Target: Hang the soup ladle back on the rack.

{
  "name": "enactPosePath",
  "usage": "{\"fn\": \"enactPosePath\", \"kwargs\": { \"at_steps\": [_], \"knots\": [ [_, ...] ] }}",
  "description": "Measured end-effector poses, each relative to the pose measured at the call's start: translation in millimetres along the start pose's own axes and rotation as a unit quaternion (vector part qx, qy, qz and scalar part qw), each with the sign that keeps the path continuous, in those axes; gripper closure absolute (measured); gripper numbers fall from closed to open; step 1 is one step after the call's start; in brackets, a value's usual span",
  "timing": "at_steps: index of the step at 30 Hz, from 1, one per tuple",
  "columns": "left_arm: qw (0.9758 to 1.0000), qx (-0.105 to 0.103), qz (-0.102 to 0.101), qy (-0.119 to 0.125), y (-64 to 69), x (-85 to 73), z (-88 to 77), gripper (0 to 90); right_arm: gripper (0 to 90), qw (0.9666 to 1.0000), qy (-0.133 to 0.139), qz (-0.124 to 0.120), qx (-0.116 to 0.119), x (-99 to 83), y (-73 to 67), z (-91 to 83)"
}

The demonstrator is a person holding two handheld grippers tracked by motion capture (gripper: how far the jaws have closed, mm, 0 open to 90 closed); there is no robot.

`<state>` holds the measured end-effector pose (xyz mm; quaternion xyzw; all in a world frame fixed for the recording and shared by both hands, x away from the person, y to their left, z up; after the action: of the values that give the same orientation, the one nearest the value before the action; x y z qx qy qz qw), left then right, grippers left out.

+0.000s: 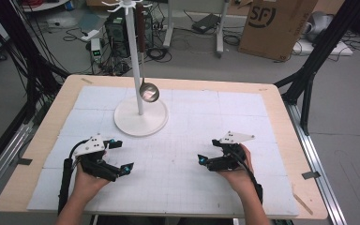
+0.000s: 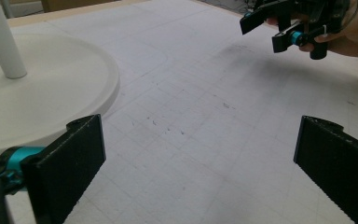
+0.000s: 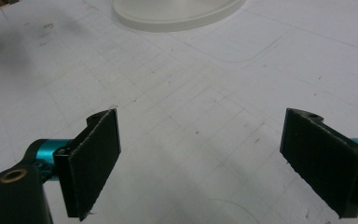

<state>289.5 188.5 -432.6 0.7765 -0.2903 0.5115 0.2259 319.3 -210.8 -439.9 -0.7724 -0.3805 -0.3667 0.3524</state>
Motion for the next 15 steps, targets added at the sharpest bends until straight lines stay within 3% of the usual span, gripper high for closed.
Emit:
{"fn": "enactPosePath", "kwargs": {
  "at_steps": [15],
  "knots": [
    [1.0000, 0.000, -0.006, 0.001, -3.0, -0.5, 3.9, 2.5, 10.9, 0.9999, 0.008, 0.007, 0.000, -2.5, -1.3, -1.6]
  ]
}}
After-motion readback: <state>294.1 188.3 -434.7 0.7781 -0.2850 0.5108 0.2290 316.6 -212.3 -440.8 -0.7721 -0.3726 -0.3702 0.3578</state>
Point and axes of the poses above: each handheld gripper's, and its own axes: z roughly forward along the jaws, x roughly out of its top, y roughly to its right, the point moved 2 cm from there along z, roughly forward along the jaws, and after that the axes turned 15 degrees about x, right-handed, at the moved point
